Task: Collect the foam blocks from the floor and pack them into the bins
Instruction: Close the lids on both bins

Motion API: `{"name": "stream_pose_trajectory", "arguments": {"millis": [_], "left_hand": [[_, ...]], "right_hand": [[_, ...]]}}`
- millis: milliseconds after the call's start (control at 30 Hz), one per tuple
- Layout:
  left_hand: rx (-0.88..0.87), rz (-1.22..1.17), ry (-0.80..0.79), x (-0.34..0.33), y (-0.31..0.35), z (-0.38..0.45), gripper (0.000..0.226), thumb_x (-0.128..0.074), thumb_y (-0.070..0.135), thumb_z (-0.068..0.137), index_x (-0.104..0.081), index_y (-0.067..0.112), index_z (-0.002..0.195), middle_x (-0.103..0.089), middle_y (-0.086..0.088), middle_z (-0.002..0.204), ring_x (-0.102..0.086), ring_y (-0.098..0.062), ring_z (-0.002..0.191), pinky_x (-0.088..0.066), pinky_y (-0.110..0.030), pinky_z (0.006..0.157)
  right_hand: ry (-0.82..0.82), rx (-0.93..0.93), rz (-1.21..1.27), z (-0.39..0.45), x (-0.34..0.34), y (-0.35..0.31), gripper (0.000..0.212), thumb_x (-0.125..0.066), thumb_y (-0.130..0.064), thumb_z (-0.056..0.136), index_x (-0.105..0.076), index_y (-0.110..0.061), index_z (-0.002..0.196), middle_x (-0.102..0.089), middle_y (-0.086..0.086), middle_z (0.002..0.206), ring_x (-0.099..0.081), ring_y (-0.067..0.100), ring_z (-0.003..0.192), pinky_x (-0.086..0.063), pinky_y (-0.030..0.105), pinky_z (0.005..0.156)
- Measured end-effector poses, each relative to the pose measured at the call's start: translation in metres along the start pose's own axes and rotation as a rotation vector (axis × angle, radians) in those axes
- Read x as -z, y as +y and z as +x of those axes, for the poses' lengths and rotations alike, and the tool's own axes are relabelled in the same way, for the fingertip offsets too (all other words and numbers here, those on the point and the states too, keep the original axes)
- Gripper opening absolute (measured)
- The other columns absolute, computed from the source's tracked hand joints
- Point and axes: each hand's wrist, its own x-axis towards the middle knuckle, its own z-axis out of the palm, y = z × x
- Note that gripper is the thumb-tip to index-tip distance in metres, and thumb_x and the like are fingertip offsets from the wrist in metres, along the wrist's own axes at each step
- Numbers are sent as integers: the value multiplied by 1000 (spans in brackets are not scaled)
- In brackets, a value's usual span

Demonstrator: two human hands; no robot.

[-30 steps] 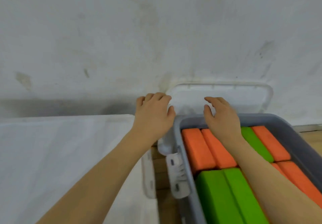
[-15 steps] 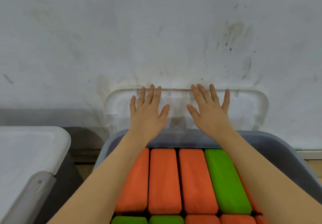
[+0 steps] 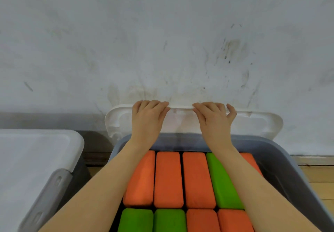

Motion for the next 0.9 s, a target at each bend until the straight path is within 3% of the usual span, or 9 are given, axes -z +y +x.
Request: {"name": "stream_pose_trajectory", "arguments": {"millis": [233,500,733,900], "left_hand": [[-165,47,294,71,27,42,20,-53,27,93,-71,18,96,-67,3,86,-62,-23,83,-31,-38,96],[-157,-10,326,121,45,-1,21,-54,28,94,-72,17,99,-69,3,94,-62,-21,87,-35,-38,91],[-292,3,153,152,40,-53,25,-52,26,90,-71,16,103,-67,-3,94,-55,-27,81,-31,-40,78],[-311,8,36,165,40,-106,31,-51,32,89,-69,13,106,-64,-7,98,-43,-25,87,-30,-40,77]], "right_hand": [[257,1,-23,30,63,-27,23,-43,-27,98,-63,-20,106,-64,0,96,-54,24,96,-24,51,102],[321,108,-152,-1,120,-51,12,-50,-16,95,-55,-18,106,-62,4,98,-48,24,99,-27,53,100],[116,47,-132,-68,153,-77,19,-45,-15,94,-50,-15,112,-59,8,108,-43,22,104,-26,51,99],[-23,41,-194,-121,176,-90,31,-40,-16,96,-60,-13,120,-42,2,117,-40,24,107,-22,48,99]]}}
